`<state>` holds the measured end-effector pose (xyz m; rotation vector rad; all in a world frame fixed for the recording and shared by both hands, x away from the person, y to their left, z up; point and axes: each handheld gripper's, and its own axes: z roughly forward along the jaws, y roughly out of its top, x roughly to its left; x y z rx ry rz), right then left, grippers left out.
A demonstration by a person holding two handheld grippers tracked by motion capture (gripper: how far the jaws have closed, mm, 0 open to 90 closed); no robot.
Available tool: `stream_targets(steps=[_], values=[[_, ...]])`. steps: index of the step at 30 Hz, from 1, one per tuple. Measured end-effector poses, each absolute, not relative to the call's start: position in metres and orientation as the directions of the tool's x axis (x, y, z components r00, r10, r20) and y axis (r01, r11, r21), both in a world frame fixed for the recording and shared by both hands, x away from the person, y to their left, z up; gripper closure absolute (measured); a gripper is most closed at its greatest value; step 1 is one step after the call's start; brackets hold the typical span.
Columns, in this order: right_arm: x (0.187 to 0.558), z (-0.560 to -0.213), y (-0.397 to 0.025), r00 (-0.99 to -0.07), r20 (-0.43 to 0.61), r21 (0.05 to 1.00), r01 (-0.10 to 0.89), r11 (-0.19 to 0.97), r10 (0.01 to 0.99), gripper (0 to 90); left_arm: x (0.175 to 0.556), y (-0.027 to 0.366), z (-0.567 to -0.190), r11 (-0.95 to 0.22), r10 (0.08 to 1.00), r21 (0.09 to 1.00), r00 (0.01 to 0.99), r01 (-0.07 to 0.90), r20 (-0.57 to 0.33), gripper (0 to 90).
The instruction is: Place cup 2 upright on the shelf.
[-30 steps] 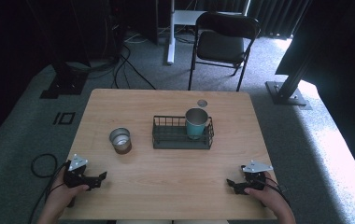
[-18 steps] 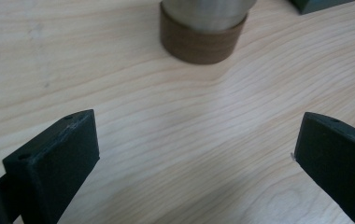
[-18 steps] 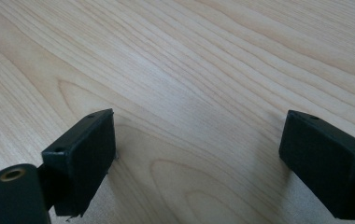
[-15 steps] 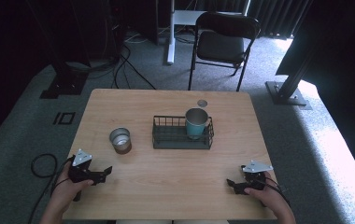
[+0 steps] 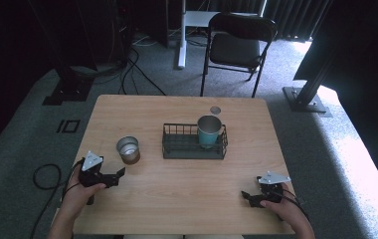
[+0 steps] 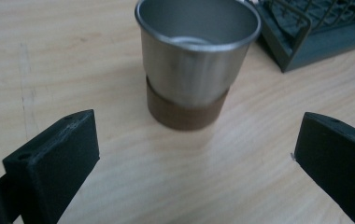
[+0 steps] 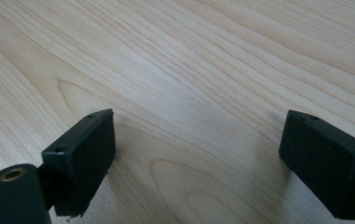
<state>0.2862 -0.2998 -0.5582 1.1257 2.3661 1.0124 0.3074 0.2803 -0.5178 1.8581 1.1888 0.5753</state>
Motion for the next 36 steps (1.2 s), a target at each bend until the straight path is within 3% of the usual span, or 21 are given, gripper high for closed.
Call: stream_targets(steps=[36], values=[[0.286, -0.558, -0.3, -0.633, 0.005, 0.722, 0.538, 0.435, 0.774, 10.4, 0.351, 0.253, -0.506, -0.179, 0.9, 0.879, 0.435, 0.441, -0.035, 0.7]])
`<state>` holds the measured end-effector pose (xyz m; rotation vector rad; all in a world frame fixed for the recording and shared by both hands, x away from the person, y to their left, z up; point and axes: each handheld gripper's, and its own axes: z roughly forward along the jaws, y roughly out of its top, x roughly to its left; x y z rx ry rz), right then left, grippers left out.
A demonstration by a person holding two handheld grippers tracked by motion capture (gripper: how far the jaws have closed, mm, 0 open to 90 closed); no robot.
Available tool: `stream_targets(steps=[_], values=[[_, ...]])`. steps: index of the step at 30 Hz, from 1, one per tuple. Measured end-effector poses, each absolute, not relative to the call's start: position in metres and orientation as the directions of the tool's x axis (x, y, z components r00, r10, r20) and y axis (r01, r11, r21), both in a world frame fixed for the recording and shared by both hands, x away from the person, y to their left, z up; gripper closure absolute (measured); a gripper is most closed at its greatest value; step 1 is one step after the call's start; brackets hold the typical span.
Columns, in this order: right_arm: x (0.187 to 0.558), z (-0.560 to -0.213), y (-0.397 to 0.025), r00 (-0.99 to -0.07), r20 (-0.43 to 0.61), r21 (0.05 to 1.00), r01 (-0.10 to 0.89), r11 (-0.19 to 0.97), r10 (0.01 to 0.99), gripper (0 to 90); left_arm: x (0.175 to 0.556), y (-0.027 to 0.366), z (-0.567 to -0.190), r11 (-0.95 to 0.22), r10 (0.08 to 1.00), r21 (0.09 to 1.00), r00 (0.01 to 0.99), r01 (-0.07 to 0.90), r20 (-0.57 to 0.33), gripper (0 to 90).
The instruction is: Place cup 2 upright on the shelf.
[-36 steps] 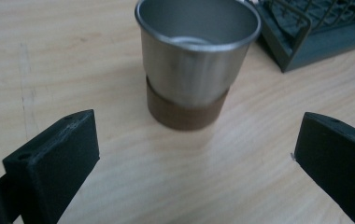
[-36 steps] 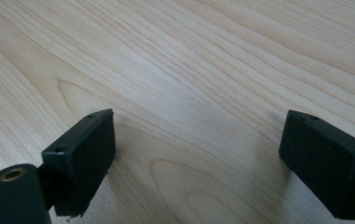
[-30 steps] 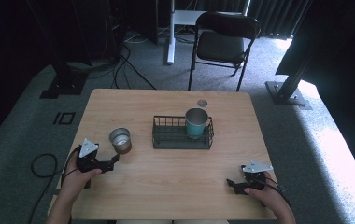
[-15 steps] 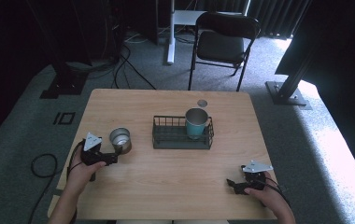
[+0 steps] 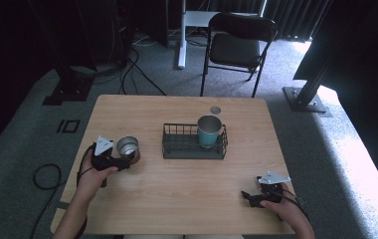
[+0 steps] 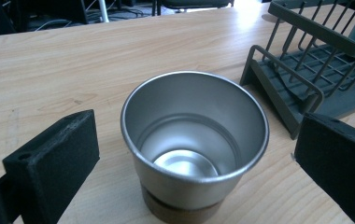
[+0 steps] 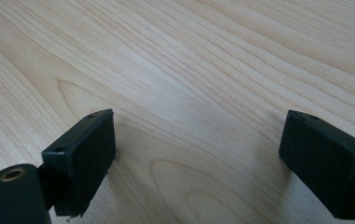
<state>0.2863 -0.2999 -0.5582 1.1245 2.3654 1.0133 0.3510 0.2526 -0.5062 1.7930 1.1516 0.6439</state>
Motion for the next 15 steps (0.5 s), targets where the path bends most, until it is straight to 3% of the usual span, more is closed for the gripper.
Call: stream_targets(steps=[15], values=[[0.2863, -0.5582, -0.2999, -0.633, 0.005, 0.722, 0.538, 0.435, 0.774, 10.5, 0.3613, 0.2438, -0.5117, -0.19, 0.897, 0.873, 0.441, 0.449, -0.032, 0.7]])
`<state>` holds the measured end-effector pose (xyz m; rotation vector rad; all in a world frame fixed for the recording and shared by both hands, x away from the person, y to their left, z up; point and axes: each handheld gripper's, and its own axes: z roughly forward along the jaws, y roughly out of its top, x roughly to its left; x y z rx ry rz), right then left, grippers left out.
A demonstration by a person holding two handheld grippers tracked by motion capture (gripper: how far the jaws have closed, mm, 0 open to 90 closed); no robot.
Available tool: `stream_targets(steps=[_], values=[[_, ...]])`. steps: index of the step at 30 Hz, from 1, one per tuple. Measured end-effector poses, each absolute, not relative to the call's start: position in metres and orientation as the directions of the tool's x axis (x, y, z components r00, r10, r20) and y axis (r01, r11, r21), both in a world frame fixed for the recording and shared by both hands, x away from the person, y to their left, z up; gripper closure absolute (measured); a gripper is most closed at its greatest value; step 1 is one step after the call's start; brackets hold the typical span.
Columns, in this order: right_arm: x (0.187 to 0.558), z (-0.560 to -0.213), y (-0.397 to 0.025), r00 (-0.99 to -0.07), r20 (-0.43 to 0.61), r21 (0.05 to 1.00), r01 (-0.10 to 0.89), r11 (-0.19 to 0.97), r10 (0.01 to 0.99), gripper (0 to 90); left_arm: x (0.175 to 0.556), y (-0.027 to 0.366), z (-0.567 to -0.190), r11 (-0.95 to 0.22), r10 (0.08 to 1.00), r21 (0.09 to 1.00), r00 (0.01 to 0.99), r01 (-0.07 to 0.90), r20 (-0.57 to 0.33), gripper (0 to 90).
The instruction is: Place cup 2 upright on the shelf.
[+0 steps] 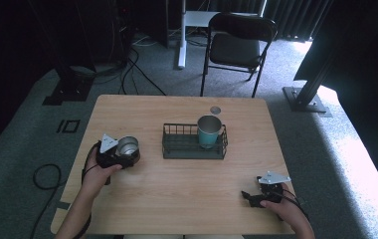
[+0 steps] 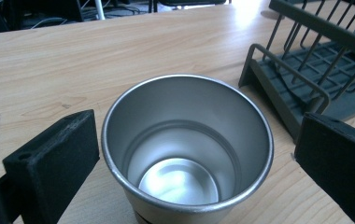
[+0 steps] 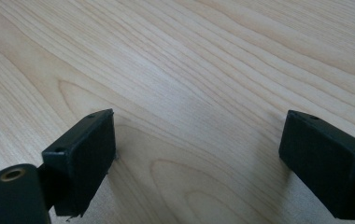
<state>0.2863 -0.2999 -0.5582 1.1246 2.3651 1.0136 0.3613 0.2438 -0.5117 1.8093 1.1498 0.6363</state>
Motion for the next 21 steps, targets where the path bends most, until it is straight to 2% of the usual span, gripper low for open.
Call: stream_targets(steps=[13, 21], values=[[0.286, -0.558, -0.3, -0.633, 0.006, 0.722, 0.538, 0.434, 0.774, 10.5, 0.37, 0.239, -0.518, -0.199, 0.897, 0.871, 0.442, 0.45, -0.024, 0.8], [0.286, -0.558, -0.3, -0.633, 0.006, 0.723, 0.538, 0.435, 0.774, 10.5, 0.375, 0.238, -0.521, -0.203, 0.903, 0.862, 0.43, 0.465, -0.019, 6.7]])
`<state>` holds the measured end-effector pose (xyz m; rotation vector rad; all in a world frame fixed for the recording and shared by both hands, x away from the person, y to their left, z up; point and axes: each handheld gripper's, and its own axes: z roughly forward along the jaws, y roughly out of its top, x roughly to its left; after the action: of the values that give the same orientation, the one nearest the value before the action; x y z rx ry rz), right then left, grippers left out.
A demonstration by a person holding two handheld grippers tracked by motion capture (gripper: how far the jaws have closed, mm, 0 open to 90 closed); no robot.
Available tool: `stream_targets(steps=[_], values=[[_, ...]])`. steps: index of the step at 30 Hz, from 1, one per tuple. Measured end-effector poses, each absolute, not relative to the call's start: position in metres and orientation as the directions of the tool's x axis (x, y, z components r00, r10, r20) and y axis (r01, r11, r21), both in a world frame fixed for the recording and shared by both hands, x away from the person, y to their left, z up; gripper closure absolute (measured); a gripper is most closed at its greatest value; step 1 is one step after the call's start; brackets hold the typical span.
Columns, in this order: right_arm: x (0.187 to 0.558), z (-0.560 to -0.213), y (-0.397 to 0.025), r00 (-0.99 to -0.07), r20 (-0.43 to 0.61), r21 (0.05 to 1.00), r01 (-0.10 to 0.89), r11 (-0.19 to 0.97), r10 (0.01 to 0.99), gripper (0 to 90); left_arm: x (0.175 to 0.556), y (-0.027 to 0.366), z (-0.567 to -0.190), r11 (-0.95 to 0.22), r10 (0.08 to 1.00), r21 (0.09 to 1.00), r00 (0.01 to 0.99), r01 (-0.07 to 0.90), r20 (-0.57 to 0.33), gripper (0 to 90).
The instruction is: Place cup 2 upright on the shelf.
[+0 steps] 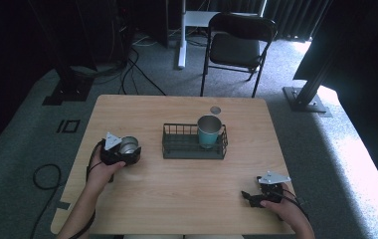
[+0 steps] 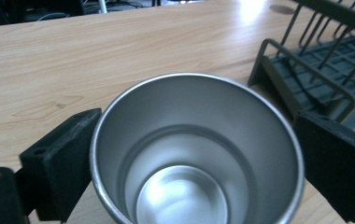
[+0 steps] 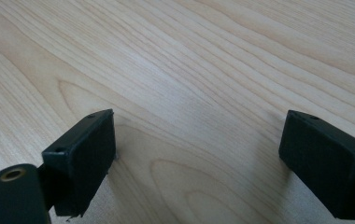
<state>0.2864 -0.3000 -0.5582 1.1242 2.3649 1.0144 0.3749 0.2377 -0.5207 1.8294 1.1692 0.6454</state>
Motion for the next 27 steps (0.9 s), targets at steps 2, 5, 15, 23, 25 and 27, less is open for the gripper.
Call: stream_targets(steps=[2, 5, 15, 23, 25, 27], values=[[0.286, -0.558, -0.3, -0.633, 0.006, 0.723, 0.538, 0.434, 0.774, 10.5, 0.375, 0.236, -0.522, -0.214, 0.907, 0.858, 0.42, 0.467, -0.002, 9.4], [0.286, -0.558, -0.3, -0.633, 0.006, 0.722, 0.538, 0.434, 0.774, 10.5, 0.375, 0.236, -0.522, -0.211, 0.911, 0.863, 0.411, 0.46, 0.004, 13.2], [0.286, -0.558, -0.3, -0.633, 0.006, 0.722, 0.538, 0.434, 0.774, 10.5, 0.374, 0.239, -0.518, -0.216, 0.91, 0.865, 0.415, 0.452, 0.01, 13.9], [0.286, -0.558, -0.3, -0.633, 0.006, 0.722, 0.538, 0.434, 0.774, 10.5, 0.372, 0.241, -0.503, -0.216, 0.903, 0.871, 0.43, 0.442, 0.006, 13.9], [0.286, -0.558, -0.3, -0.633, 0.006, 0.722, 0.538, 0.434, 0.774, 10.5, 0.372, 0.242, -0.5, -0.212, 0.903, 0.873, 0.431, 0.44, 0.002, 13.9], [0.286, -0.558, -0.3, -0.633, 0.006, 0.722, 0.538, 0.434, 0.774, 10.5, 0.372, 0.242, -0.496, -0.209, 0.901, 0.876, 0.433, 0.434, 0.0, 13.9]])
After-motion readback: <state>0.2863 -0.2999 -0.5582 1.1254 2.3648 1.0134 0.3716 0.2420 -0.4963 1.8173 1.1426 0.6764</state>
